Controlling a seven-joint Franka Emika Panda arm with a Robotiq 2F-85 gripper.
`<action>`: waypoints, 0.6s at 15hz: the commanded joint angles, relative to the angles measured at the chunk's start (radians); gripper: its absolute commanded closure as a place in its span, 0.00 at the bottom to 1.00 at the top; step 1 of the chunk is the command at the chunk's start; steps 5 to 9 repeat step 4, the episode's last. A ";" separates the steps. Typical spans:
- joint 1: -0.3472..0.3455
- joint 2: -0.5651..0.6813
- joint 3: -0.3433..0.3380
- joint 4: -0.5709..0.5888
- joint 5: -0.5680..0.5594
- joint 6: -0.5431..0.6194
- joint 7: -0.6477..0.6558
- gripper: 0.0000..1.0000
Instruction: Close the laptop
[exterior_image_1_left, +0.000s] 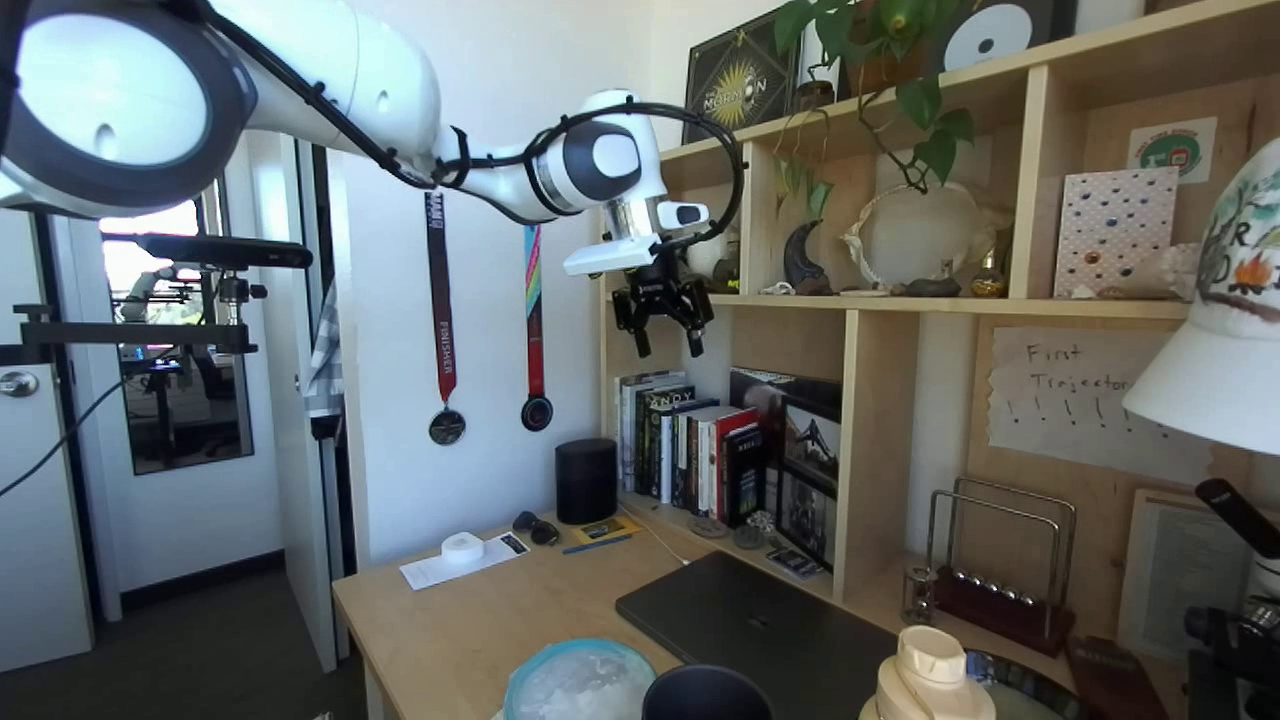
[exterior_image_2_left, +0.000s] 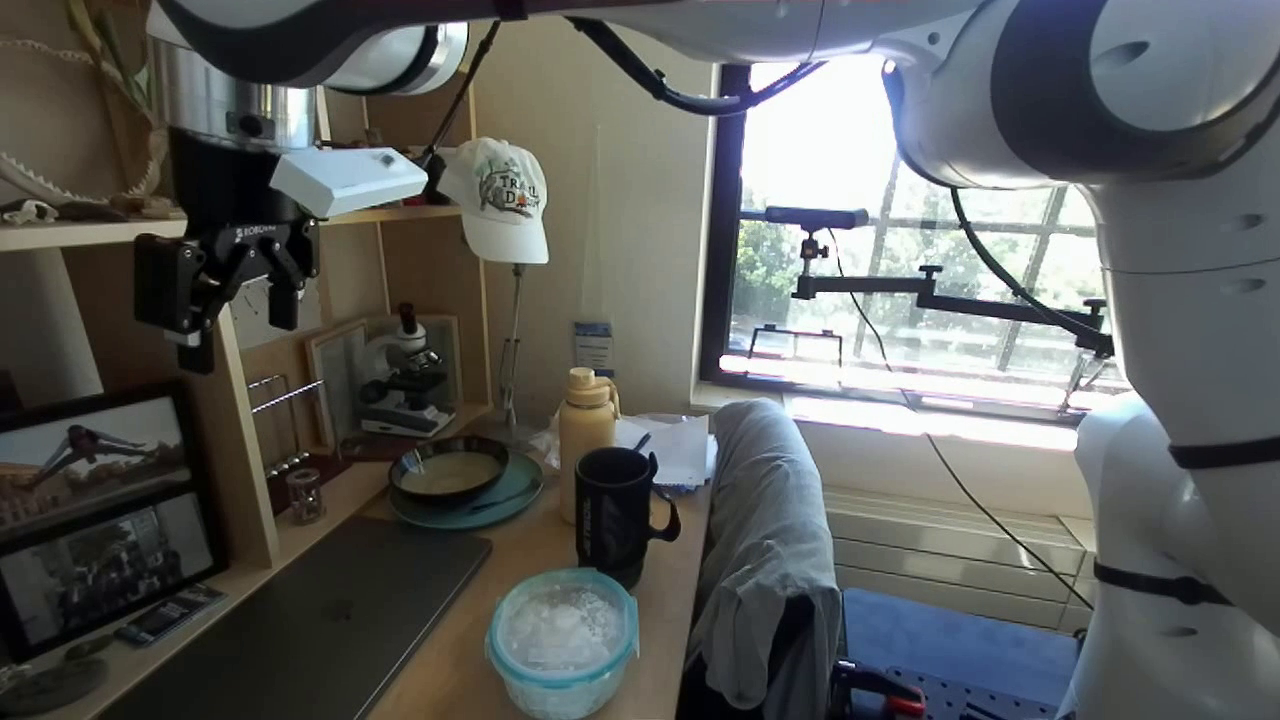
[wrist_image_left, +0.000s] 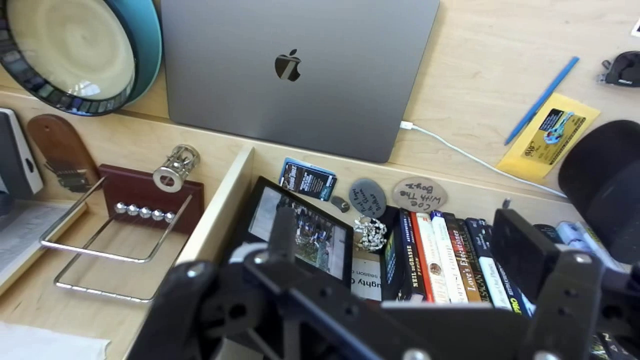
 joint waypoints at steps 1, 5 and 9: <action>0.003 -0.028 -0.001 -0.004 -0.010 -0.054 -0.010 0.00; 0.006 -0.028 0.000 -0.001 -0.013 -0.042 -0.010 0.00; 0.006 -0.028 0.000 -0.001 -0.013 -0.042 -0.010 0.00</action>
